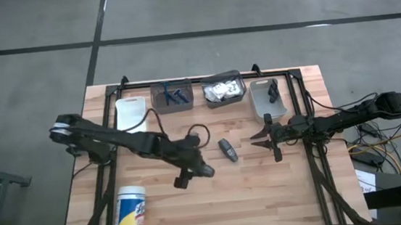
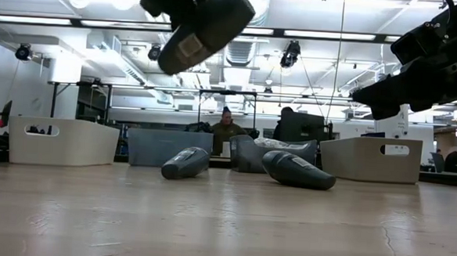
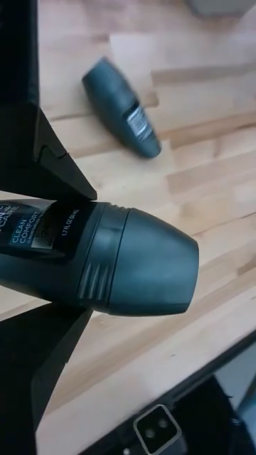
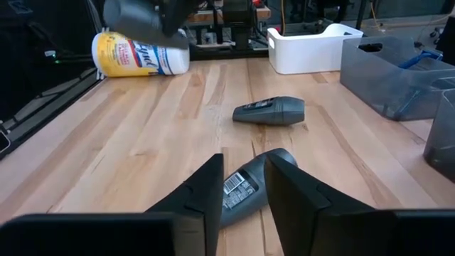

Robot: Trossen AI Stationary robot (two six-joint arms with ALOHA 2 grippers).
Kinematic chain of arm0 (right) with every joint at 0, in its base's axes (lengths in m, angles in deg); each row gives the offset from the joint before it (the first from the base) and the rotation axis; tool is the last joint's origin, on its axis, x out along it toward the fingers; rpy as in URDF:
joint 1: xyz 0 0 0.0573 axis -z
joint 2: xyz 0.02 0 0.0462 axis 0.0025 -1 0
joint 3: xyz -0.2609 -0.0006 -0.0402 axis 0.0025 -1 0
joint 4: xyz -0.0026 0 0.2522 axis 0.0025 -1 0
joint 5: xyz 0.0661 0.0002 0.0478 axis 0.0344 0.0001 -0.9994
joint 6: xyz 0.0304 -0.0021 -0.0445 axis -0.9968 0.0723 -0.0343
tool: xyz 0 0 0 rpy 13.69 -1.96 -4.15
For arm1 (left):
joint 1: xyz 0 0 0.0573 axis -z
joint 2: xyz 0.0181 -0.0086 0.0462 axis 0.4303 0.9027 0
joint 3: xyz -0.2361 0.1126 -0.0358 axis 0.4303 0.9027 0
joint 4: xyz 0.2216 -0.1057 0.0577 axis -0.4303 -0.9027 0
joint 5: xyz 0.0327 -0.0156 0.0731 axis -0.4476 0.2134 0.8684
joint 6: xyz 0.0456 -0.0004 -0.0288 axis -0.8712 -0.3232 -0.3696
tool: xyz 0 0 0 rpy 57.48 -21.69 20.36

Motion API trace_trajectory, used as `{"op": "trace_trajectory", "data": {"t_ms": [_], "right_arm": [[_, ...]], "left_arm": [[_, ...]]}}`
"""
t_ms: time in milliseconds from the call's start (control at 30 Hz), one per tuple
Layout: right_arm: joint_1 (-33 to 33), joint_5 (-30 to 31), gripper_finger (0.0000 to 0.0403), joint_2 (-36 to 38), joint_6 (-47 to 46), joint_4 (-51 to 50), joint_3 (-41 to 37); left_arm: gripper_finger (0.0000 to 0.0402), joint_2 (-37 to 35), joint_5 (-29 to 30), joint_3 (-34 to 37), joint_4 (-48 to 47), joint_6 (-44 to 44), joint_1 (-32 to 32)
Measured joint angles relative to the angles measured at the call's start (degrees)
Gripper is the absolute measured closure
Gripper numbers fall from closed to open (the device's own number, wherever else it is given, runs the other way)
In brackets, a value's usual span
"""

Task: Pick & Place Travel size toiletries
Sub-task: Put the black deodorant into the white bin

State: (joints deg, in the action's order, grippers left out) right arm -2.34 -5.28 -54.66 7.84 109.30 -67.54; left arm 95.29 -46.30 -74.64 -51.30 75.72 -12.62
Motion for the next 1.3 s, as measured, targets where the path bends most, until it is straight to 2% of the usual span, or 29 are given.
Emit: {"op": "trace_trajectory", "data": {"t_ms": [333,833,1067,1300], "right_arm": [[0.0,-0.02,0.034,0.0,-0.08,0.02,0.0],[0.02,-0.02,0.0368,0.0,0.01,-0.02,0.0],[0.0,-0.02,0.0362,0.02,0.03,-0.02,0.0],[0.01,-0.01,0.0341,0.02,0.04,-0.01,0.0]], "left_arm": [[0.0183,-5.95,0.12,0.03,-3.33,1.54,-3.63],[0.0183,-12.2,8.24,0.34,-12.09,3.11,-12.47],[0.0183,-16.6,9.95,4.98,-11.49,4.78,-20.11],[0.0183,-24.11,17.05,12.25,-10.07,11.65,-28.78]]}}
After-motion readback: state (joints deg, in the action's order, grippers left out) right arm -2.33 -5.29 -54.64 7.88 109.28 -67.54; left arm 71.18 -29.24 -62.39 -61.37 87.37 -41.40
